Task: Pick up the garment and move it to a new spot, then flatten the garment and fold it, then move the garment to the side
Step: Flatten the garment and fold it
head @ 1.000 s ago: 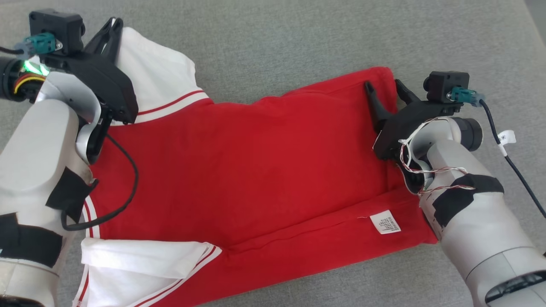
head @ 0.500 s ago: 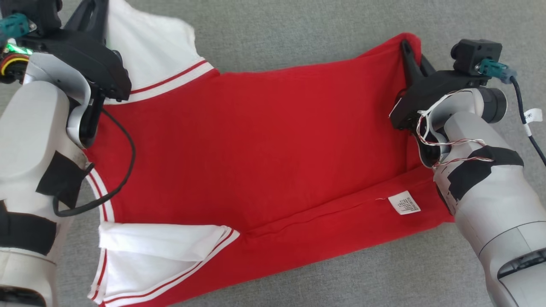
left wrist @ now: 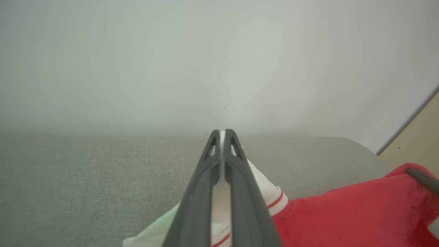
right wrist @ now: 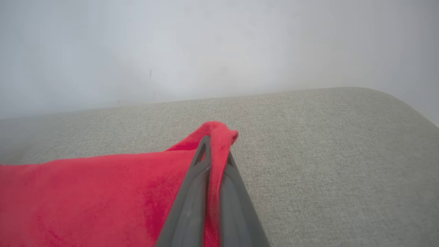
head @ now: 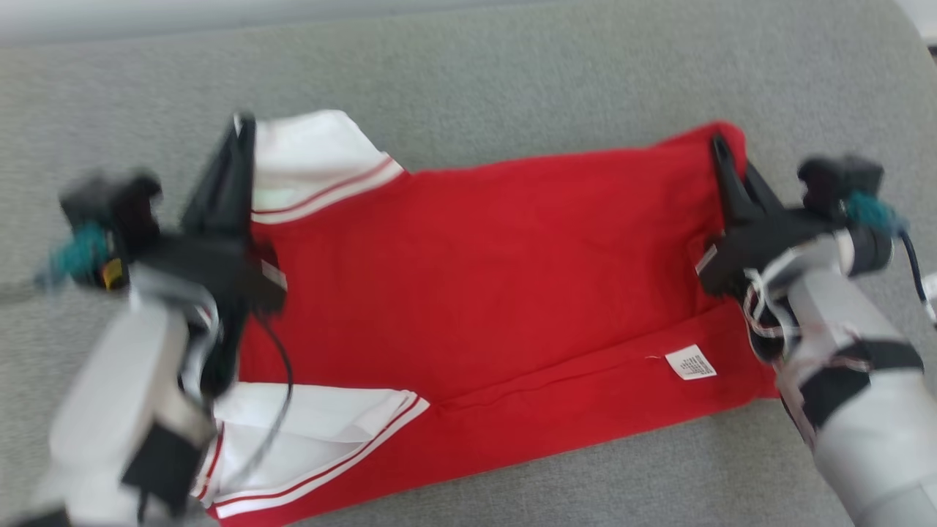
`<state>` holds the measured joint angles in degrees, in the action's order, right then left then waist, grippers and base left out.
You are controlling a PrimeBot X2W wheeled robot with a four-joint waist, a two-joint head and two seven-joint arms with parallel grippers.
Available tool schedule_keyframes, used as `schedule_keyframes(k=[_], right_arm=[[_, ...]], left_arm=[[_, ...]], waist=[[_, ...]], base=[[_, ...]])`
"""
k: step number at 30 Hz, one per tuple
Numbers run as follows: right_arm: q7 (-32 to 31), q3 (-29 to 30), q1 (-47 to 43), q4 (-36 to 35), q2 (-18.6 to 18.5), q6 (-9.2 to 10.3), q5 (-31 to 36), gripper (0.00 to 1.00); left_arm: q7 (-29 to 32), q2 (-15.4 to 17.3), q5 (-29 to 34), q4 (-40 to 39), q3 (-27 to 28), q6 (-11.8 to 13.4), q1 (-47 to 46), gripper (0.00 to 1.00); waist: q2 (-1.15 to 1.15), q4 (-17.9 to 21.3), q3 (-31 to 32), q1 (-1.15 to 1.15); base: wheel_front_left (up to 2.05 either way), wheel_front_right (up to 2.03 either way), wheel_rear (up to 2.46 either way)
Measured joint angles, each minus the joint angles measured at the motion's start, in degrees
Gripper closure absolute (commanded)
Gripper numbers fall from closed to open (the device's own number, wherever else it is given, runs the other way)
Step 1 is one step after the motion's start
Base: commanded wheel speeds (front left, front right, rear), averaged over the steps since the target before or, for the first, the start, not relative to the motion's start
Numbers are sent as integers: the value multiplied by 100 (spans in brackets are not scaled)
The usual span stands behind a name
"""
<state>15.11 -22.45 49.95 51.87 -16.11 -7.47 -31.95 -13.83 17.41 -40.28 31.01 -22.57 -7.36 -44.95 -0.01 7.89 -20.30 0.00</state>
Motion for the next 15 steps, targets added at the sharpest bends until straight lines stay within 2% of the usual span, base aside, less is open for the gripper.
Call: schedule_keyframes(k=[6, 12, 15], right_arm=[[2, 333, -1004, -823, -168, 0, 131, 100], [2, 717, -1697, -1081, -212, 0, 130, 100], [1, 898, -1913, -1173, -211, 0, 131, 100]], left_arm=[[-71, -14, -148, -1382, 110, 315, 1518, 100], [-103, -187, -177, -2387, 200, 712, 2704, 100], [-107, -257, -186, -2682, 261, 790, 3103, 100]], waist=[[0, -160, 248, 0], [0, -351, 410, -1], [0, -425, 466, -1]], base=[[0, 0, 0], [0, 0, 0], [0, 0, 0]])
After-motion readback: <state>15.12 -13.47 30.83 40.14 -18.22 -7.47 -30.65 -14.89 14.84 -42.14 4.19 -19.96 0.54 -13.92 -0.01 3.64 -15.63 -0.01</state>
